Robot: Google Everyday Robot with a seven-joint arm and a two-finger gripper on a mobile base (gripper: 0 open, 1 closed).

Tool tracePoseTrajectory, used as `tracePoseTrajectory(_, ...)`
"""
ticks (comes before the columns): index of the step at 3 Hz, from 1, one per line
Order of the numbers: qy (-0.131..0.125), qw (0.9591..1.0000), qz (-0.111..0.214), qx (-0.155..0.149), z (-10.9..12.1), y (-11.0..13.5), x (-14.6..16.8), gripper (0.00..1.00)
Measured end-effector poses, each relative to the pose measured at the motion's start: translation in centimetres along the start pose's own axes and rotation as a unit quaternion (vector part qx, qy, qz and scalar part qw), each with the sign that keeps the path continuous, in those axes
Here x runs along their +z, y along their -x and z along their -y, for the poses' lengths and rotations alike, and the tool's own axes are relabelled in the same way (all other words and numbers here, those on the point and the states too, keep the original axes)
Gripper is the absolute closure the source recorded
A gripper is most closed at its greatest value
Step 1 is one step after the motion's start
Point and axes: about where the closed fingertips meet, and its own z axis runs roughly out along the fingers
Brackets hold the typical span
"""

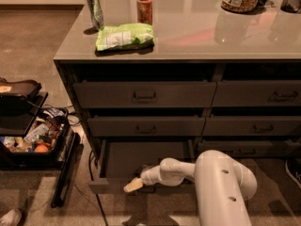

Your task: Close bottom drawer

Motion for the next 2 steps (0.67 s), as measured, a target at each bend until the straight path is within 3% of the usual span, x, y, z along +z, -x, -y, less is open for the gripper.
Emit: tracePoseTrajectory(2, 0.013, 0.9999, 0.011, 0.002, -0.36, -0.5, 0.98, 0.0)
